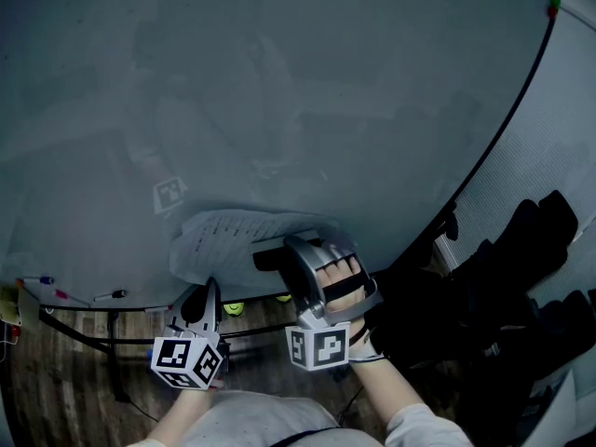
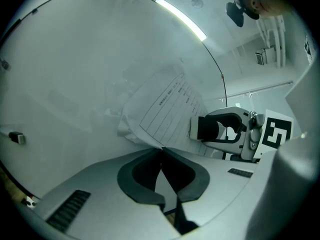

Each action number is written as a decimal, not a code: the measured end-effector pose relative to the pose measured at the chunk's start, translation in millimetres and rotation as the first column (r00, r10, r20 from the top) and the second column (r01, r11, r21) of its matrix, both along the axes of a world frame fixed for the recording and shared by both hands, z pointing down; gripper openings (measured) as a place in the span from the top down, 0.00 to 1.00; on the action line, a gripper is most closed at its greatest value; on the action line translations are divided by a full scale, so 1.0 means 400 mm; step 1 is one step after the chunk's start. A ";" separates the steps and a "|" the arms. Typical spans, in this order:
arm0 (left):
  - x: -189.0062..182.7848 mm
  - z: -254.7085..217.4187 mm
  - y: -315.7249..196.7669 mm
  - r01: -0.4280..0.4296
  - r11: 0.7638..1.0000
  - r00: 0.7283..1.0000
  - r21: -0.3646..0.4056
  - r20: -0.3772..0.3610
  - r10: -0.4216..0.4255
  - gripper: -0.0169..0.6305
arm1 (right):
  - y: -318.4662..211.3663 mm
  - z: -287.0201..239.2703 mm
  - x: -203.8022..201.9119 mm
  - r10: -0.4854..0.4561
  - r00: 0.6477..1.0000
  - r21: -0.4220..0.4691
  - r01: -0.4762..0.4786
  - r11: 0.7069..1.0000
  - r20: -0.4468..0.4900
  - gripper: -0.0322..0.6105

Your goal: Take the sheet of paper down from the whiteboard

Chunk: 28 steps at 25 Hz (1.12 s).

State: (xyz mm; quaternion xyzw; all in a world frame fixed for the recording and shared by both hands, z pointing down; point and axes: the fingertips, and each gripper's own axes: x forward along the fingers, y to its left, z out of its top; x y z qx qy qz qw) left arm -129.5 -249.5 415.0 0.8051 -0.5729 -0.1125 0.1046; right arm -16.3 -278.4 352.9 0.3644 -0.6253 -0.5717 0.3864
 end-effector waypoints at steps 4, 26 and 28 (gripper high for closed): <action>-0.001 -0.002 0.005 -0.007 1.000 1.000 -0.002 -0.010 0.007 0.95 | 0.002 -0.001 0.001 0.006 1.000 0.007 -0.006 1.000 -0.018 0.53; -0.063 -0.010 0.024 0.045 0.999 0.996 0.008 -0.072 -0.044 0.95 | -0.009 0.032 0.020 0.058 0.998 -0.049 -0.059 0.997 -0.026 0.54; -0.067 -0.011 0.026 0.050 0.999 0.996 0.009 -0.074 -0.049 0.95 | -0.011 0.031 0.019 0.061 0.998 -0.051 -0.062 0.997 -0.024 0.54</action>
